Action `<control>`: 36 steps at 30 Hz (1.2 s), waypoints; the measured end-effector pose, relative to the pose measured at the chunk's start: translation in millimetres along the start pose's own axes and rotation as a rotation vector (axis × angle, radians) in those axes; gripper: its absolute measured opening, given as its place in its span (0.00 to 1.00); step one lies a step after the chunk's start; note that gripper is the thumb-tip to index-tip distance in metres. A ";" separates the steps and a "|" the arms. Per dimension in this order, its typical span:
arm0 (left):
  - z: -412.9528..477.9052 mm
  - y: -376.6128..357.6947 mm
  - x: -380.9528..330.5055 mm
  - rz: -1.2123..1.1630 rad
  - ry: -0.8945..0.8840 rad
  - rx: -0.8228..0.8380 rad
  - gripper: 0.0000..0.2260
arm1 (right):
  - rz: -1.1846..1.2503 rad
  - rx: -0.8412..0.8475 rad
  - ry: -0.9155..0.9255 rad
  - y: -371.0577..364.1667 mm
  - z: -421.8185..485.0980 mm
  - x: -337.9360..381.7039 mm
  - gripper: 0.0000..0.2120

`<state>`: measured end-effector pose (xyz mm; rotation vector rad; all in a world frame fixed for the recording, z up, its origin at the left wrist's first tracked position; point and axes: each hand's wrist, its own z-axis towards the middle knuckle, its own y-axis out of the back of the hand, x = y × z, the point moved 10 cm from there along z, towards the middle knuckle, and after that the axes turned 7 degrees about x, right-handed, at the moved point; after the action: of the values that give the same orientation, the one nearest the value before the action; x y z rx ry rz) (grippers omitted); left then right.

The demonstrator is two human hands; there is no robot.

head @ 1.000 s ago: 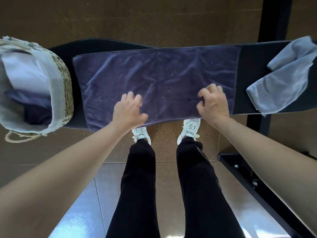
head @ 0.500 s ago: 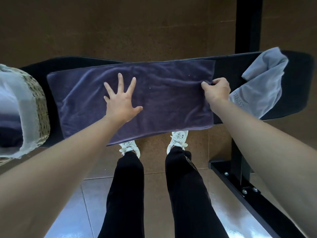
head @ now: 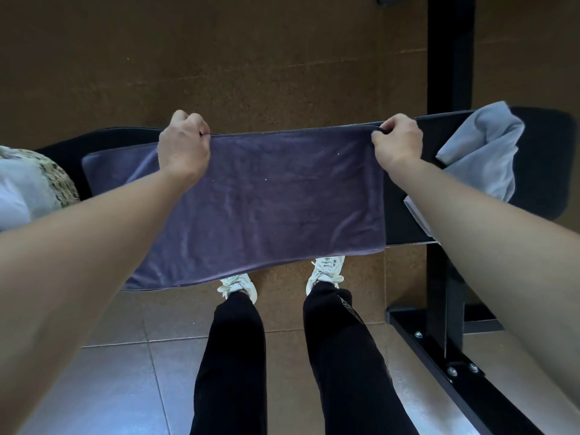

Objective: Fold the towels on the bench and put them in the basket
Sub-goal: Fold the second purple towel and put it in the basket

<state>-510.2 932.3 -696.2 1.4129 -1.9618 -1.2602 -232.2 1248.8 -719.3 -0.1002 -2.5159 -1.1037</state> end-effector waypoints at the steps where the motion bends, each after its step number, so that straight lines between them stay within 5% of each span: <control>1: 2.1 0.2 -3.7 0.016 -0.009 0.003 0.09 | 0.005 -0.020 0.009 4.0 1.1 -0.8 0.06; 8: 13.9 -16.5 -34.3 0.164 -0.119 0.104 0.06 | 0.057 -0.068 0.037 30.6 6.8 3.7 0.10; 15: -26.3 -2.0 -58.2 -0.135 -0.147 -0.163 0.08 | 0.123 0.074 -0.039 12.3 -25.7 -31.9 0.23; 19: -92.2 -44.6 -64.6 -0.208 -0.167 -0.069 0.11 | 0.021 0.216 0.151 -2.4 -76.1 -44.3 0.42; 25: -168.0 -104.3 -96.9 -0.733 -0.066 0.268 0.08 | 0.142 0.374 0.322 -22.0 -115.0 -42.4 0.31; 30: -207.0 -123.0 -155.7 -1.226 -0.039 0.647 0.29 | 0.264 0.526 0.304 -48.4 -142.4 8.5 0.38; 33: -205.6 -117.1 -151.4 -1.259 -0.014 0.552 0.33 | 0.315 0.611 0.255 -64.6 -154.5 33.9 0.36; 36: -200.1 -99.7 -123.2 -1.157 0.091 0.371 0.18 | 0.358 0.630 0.256 -71.2 -162.1 62.2 0.30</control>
<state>-258.4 950.1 -658.6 2.9404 -1.2803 -1.1657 -252.9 1077.4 -645.6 -0.2070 -2.3638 -0.1525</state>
